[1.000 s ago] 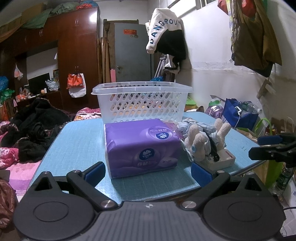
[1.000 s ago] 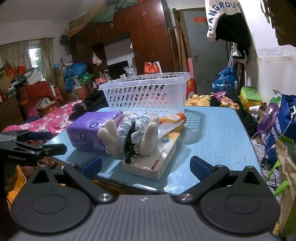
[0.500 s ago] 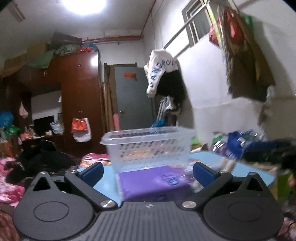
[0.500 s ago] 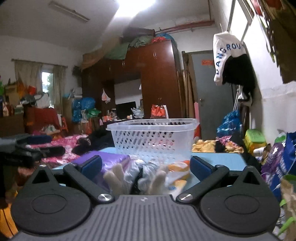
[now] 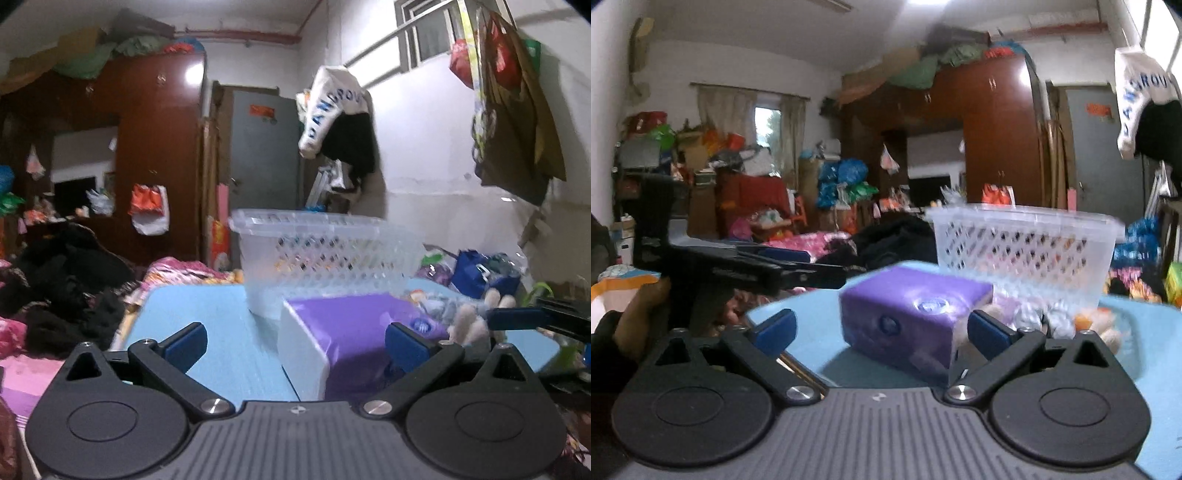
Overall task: Organize objects
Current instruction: 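Lower the left tool onto the purple tissue pack and close it, then lift the purple tissue pack with the left tool and drop it into the white basket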
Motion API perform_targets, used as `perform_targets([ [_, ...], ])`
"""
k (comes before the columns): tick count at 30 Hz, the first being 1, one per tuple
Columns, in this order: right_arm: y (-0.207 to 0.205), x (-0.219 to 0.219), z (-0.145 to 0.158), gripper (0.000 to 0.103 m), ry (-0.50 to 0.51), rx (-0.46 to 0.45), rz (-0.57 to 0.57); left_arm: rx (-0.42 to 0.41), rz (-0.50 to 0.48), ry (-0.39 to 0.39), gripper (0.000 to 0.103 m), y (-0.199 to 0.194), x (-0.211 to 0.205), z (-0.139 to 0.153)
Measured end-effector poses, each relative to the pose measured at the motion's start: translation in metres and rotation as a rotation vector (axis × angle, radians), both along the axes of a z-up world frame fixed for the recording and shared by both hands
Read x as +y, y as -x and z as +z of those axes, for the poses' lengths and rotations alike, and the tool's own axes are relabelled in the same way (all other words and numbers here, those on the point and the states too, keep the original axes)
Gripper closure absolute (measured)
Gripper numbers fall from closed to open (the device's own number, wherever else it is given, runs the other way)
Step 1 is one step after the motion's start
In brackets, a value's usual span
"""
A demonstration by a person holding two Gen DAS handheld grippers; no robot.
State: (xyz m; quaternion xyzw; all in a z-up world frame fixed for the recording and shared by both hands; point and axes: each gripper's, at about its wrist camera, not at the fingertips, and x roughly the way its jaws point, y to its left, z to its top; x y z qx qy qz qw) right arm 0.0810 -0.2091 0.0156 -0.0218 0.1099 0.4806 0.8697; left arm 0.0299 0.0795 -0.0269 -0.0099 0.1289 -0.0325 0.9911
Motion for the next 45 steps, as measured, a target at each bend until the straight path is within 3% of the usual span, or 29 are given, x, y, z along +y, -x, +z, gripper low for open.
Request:
perform_targets([
  [3,-0.008,0.006,-0.003,0.017,0.021,0.009,-0.011,0.000,-0.045,0.007,0.002,-0.008,0.006,-0.011],
  [10,-0.010,-0.007,-0.008,0.045,0.046,0.011,-0.063,0.007,-0.153,0.031,0.007,-0.018,0.018,-0.025],
  [13,-0.008,-0.009,-0.004,0.051,0.054,-0.007,-0.073,0.010,-0.170,0.032,0.012,-0.022,0.014,-0.028],
  [19,-0.017,0.006,-0.005,0.051,0.084,-0.035,-0.068,0.018,-0.195,0.037,0.022,-0.027,0.013,-0.031],
  [24,-0.020,0.009,-0.006,0.052,0.102,-0.035,-0.041,0.025,-0.232,0.042,0.042,-0.029,0.018,-0.033],
  [32,-0.013,0.015,-0.005,0.052,0.120,-0.079,-0.032,0.031,-0.265,0.067,0.046,-0.035,0.028,-0.033],
  [35,-0.010,0.013,-0.006,0.054,0.109,-0.089,-0.035,0.029,-0.269,0.039,0.050,-0.027,0.026,-0.033],
  [37,-0.012,0.009,-0.005,0.061,0.087,-0.093,-0.034,0.021,-0.266,0.019,0.053,-0.020,0.024,-0.031],
  [45,-0.005,0.012,0.008,0.062,0.056,-0.121,-0.002,-0.021,-0.233,-0.006,0.056,-0.003,0.024,-0.015],
])
